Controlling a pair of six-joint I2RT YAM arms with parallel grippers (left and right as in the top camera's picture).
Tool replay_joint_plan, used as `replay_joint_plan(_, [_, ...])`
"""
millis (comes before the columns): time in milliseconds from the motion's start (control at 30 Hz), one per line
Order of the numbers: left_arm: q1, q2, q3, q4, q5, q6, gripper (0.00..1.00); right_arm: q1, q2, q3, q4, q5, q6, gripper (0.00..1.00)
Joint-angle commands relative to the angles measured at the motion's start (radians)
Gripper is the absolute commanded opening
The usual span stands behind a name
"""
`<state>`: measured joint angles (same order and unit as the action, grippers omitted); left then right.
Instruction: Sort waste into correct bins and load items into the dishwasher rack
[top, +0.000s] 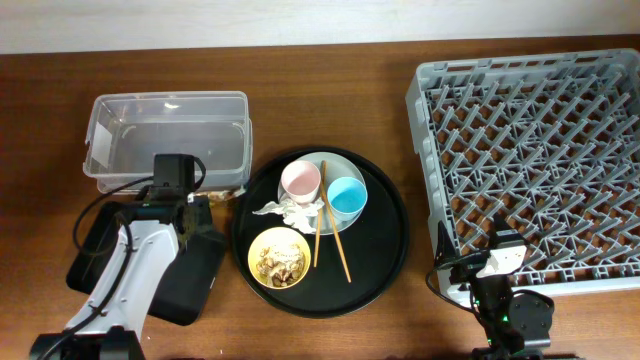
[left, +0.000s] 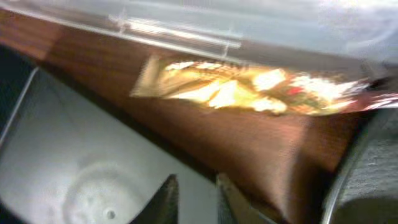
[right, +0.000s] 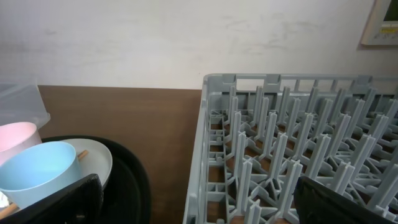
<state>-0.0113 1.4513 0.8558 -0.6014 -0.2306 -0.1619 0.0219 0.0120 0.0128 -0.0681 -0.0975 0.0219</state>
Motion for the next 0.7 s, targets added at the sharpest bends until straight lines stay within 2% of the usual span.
replay_joint_plan(0, [0.005, -0.003, 0.071, 0.018, 0.167, -0.089, 0.31, 0.003, -0.007, -0.007, -0.001, 0.002, 0.002, 0.99])
replay_joint_plan(100, [0.005, 0.002, 0.074, 0.037, 0.227, -0.301, 0.36, 0.003, -0.007, -0.007, -0.001, 0.002, 0.002, 0.99])
replay_joint_plan(200, [0.005, 0.02, 0.074, 0.038, 0.201, -0.364, 0.4, 0.003, -0.007, -0.007, -0.001, 0.002, 0.002, 0.99])
replay_joint_plan(300, [0.005, 0.049, 0.074, 0.043, 0.138, -0.365, 0.44, 0.003, -0.007, -0.007, -0.001, 0.002, 0.002, 0.99])
replay_joint_plan(567, [0.049, 0.073, 0.074, -0.038, -0.026, -0.364, 0.43, 0.003, -0.007, -0.007, -0.001, 0.002, 0.002, 0.99])
replay_joint_plan(667, [0.074, 0.073, 0.059, -0.053, -0.035, -0.365, 0.43, 0.003, -0.007, -0.007, -0.001, 0.001, 0.002, 0.99])
